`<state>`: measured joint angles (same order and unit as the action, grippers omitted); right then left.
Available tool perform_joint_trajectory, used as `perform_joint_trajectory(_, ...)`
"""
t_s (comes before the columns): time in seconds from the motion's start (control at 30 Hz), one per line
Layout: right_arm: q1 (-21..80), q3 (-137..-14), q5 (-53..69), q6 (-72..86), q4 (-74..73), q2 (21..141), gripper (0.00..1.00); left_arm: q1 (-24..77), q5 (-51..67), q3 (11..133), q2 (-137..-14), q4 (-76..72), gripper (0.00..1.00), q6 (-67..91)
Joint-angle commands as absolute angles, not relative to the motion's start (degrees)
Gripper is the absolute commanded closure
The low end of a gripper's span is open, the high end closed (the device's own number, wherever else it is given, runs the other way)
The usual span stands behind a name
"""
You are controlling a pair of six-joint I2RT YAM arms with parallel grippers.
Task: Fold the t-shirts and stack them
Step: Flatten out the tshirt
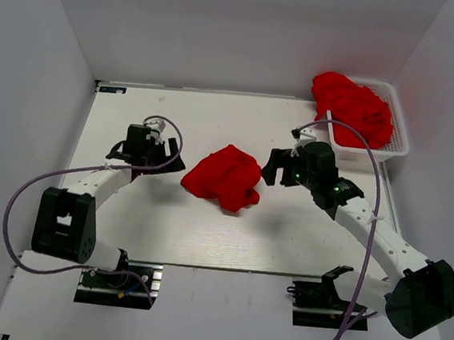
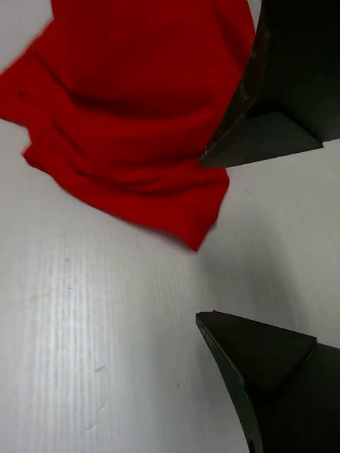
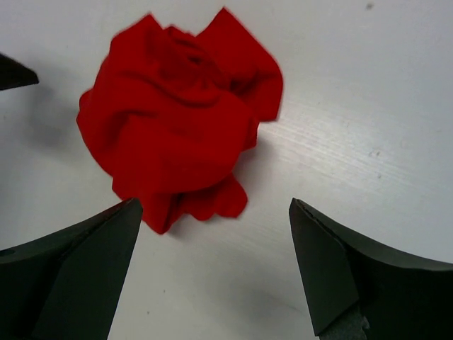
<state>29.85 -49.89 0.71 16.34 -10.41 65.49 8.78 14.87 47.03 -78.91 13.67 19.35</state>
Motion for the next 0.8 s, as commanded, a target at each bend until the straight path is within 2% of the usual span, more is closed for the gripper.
perform_joint_trajectory(0.0, 30.5, -47.29, 7.73, 16.0, -12.57, 66.79, 0.1, 10.01, 17.49, 46.05, -81.99, 10.99, 0.09, 17.84)
perform_joint_trajectory(0.07, 30.76, -45.54, 10.71, 15.38, -12.57, 67.5, 0.1, 10.63, 16.52, 46.58, -85.07, 11.51, 0.14, 17.15)
perform_joint_trajectory(0.23, 31.73, -42.72, 17.74, 16.16, -7.49, 69.51, 0.1, 13.27, 16.0, 45.97, -89.46, 9.84, 0.15, 16.52)
perform_joint_trajectory(0.33, 32.34, -42.8, 17.75, 17.22, -5.28, 71.19, 0.1, 15.12, 16.52, 45.97, -92.72, 8.53, 0.16, 16.52)
perform_joint_trajectory(0.47, 32.43, -43.59, 15.91, 21.17, -3.26, 74.16, 0.1, 17.49, 16.52, 46.49, -96.85, 6.07, 0.27, 17.05)
perform_joint_trajectory(0.57, 32.26, -44.21, 15.3, 25.21, -0.89, 76.11, 0.1, 19.16, 14.24, 47.72, -99.49, 6.76, 0.53, 17.58)
perform_joint_trajectory(0.6, 32.34, -43.86, 15.47, 26.62, 1.56, 76.11, 0.1, 19.68, 13.72, 47.72, -99.49, 7.29, 0.73, 17.58)
perform_joint_trajectory(0.67, 32.26, -43.51, 15.21, 29.34, 3.85, 77.43, 0.1, 19.69, 12.57, 48.25, -100.11, 7.29, 0.94, 18.19)
perform_joint_trajectory(0.7, 32.17, -43.59, 14.86, 29.62, 4.39, 77.61, 0.1, 20.21, 12.05, 48.25, -99.59, 7.99, 1.0, 18.72)
perform_joint_trajectory(0.77, 31.99, -45.08, 13.1, 31.2, 4.57, 79.36, 0.1, 20.21, 11.51, 47.73, -98.44, 8.0, 1.0, 18.72)
